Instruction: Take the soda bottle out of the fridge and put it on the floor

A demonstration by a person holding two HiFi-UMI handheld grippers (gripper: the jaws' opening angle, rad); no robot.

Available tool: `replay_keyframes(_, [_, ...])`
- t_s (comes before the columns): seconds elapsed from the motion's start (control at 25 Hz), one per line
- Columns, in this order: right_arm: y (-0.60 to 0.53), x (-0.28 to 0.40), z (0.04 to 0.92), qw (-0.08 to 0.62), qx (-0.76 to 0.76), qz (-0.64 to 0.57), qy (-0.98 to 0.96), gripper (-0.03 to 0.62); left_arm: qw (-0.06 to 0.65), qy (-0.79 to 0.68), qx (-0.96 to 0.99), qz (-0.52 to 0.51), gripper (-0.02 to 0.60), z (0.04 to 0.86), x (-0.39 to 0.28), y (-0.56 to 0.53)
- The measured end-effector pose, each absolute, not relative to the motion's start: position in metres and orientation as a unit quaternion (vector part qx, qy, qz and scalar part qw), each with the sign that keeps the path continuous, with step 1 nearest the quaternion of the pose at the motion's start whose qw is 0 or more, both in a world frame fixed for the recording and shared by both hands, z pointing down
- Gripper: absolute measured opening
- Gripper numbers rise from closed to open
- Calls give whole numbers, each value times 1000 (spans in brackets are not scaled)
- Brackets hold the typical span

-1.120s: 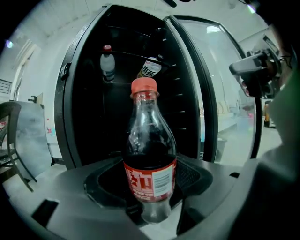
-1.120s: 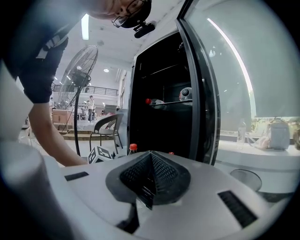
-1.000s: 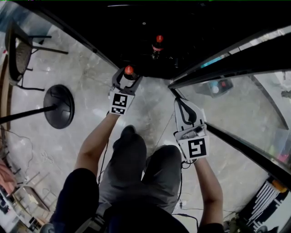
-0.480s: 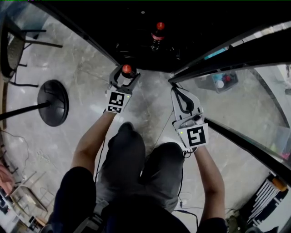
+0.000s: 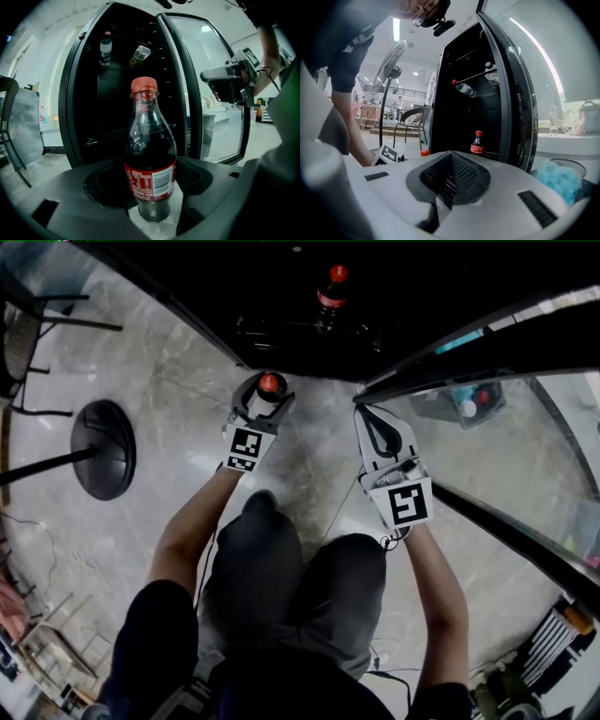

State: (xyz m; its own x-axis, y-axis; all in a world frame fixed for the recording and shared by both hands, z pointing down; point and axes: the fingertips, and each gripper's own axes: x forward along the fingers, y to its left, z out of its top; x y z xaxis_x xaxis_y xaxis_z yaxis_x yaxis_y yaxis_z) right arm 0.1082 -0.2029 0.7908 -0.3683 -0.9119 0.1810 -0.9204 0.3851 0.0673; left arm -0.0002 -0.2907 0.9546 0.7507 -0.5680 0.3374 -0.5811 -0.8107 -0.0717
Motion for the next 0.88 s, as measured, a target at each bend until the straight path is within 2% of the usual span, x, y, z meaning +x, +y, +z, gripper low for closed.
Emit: replay_keyframes(0.88, [-196,110,858,99,556,26,-825,18,36,-300,932,198,319,1056,14,-276])
